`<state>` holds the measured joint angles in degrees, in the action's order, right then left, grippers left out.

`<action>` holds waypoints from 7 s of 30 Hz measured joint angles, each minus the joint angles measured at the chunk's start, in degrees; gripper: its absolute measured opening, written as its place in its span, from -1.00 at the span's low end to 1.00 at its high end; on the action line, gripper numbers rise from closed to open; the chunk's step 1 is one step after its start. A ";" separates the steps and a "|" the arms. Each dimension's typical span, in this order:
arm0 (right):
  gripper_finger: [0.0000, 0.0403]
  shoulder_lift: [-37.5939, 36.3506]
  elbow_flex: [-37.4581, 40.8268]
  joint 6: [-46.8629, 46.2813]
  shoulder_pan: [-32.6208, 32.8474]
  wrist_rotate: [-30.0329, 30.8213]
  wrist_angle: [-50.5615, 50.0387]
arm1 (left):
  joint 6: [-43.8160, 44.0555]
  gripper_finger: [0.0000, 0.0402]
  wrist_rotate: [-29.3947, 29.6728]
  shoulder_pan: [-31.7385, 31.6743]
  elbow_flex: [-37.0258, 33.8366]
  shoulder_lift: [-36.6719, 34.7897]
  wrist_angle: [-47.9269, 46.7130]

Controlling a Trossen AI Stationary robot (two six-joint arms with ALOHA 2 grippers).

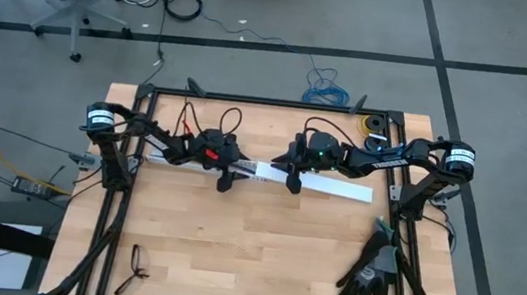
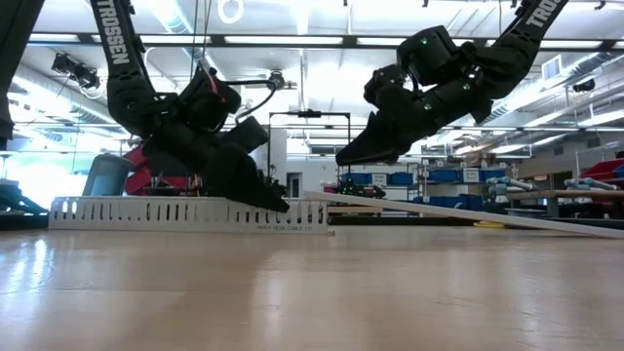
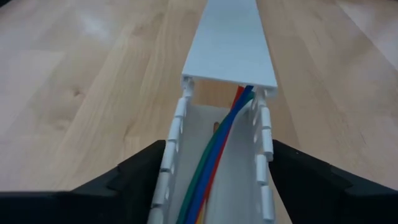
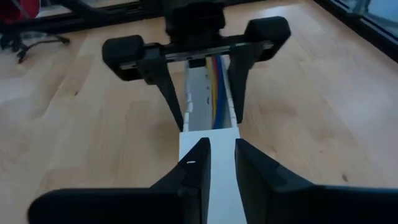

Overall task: Ziptie cables
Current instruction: Close the white cable duct with the white cable duct cover

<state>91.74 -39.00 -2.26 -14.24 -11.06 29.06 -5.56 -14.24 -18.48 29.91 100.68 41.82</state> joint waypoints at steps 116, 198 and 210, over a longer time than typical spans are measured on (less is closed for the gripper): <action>-1.00 15.02 -22.05 0.45 2.29 -2.27 -23.45 | -0.17 0.12 0.00 0.87 2.95 3.96 2.45; -1.00 22.55 -37.08 3.99 3.63 -5.15 -25.68 | -0.25 0.12 0.88 0.87 -4.68 -2.16 3.25; -1.00 22.01 -37.07 3.66 3.63 -2.95 -28.76 | 0.35 0.51 1.01 0.87 -4.77 -2.05 -0.20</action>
<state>113.75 -76.07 1.40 -10.61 -14.01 0.30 -5.21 -13.23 -17.61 25.15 98.63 41.62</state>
